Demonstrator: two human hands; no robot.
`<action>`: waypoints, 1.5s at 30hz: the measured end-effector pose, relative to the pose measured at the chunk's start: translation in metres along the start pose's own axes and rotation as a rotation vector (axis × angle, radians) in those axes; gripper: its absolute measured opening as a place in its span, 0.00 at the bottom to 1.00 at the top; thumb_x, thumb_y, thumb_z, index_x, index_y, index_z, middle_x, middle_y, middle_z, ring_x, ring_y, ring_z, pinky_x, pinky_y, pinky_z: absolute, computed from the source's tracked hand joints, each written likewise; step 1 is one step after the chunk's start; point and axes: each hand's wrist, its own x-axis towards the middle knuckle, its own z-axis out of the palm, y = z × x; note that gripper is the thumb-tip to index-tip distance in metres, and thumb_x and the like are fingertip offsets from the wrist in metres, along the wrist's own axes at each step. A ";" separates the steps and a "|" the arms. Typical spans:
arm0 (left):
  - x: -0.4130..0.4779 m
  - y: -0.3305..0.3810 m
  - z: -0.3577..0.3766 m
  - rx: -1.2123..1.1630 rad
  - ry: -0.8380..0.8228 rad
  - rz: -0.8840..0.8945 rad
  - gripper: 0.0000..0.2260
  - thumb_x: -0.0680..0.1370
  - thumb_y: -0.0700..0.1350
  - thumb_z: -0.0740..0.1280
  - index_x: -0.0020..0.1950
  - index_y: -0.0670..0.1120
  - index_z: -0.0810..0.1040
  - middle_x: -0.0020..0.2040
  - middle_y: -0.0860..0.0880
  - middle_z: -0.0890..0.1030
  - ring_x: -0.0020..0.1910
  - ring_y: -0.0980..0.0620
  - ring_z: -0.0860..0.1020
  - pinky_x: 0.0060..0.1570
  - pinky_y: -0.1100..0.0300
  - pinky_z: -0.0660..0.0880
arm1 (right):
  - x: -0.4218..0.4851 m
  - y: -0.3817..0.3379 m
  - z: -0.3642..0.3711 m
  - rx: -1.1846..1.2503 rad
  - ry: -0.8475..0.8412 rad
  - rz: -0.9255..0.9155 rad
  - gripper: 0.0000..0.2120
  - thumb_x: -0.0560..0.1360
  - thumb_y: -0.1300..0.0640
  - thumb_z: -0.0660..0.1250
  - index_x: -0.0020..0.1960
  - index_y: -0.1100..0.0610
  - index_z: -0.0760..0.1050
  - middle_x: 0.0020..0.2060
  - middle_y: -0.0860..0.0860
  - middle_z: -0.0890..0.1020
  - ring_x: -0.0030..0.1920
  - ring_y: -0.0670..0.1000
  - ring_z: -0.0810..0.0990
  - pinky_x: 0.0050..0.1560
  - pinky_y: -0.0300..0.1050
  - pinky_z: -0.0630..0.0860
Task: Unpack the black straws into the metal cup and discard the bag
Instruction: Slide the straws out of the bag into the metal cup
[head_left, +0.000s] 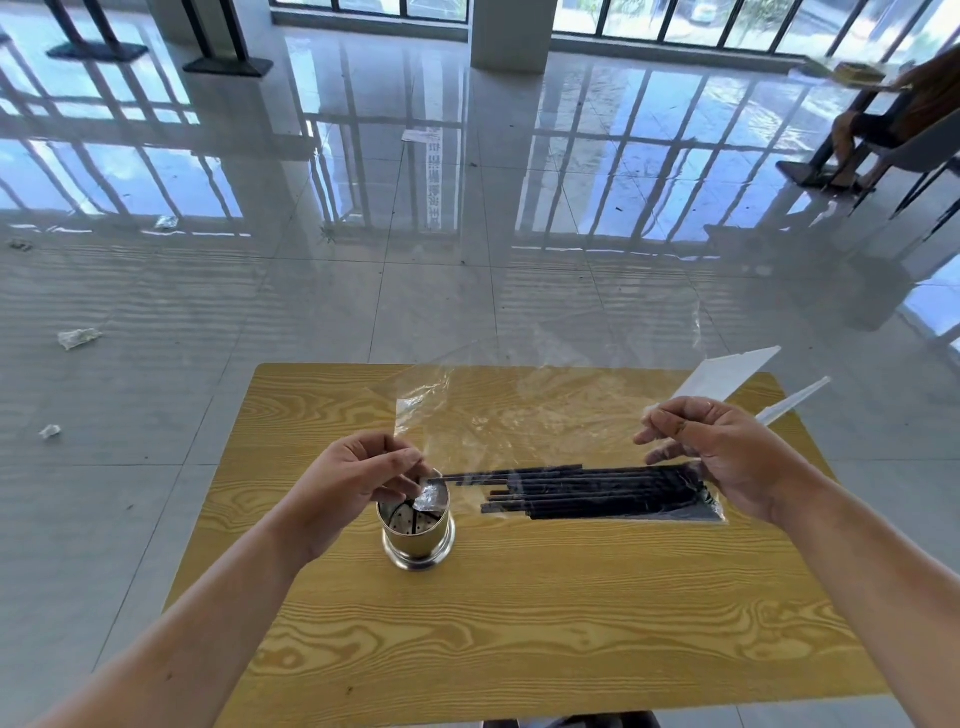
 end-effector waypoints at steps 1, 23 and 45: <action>-0.001 0.000 0.000 -0.003 0.001 -0.002 0.12 0.80 0.46 0.74 0.53 0.37 0.83 0.52 0.38 0.88 0.47 0.45 0.85 0.51 0.53 0.78 | 0.000 -0.001 0.001 -0.012 -0.001 -0.006 0.11 0.76 0.54 0.71 0.52 0.61 0.83 0.48 0.59 0.89 0.42 0.54 0.87 0.38 0.39 0.81; -0.001 -0.010 -0.018 -0.058 0.123 0.005 0.18 0.69 0.58 0.78 0.50 0.46 0.86 0.51 0.41 0.89 0.43 0.49 0.87 0.52 0.50 0.80 | 0.008 -0.025 0.018 -0.113 -0.042 0.014 0.07 0.81 0.57 0.70 0.52 0.60 0.83 0.48 0.58 0.88 0.41 0.54 0.85 0.40 0.48 0.84; 0.002 -0.021 -0.026 -0.121 0.169 -0.017 0.17 0.74 0.57 0.74 0.53 0.45 0.85 0.49 0.43 0.88 0.46 0.48 0.86 0.50 0.52 0.78 | 0.020 -0.037 0.026 -0.175 -0.095 -0.016 0.08 0.76 0.50 0.74 0.48 0.54 0.87 0.49 0.58 0.89 0.41 0.53 0.86 0.41 0.48 0.85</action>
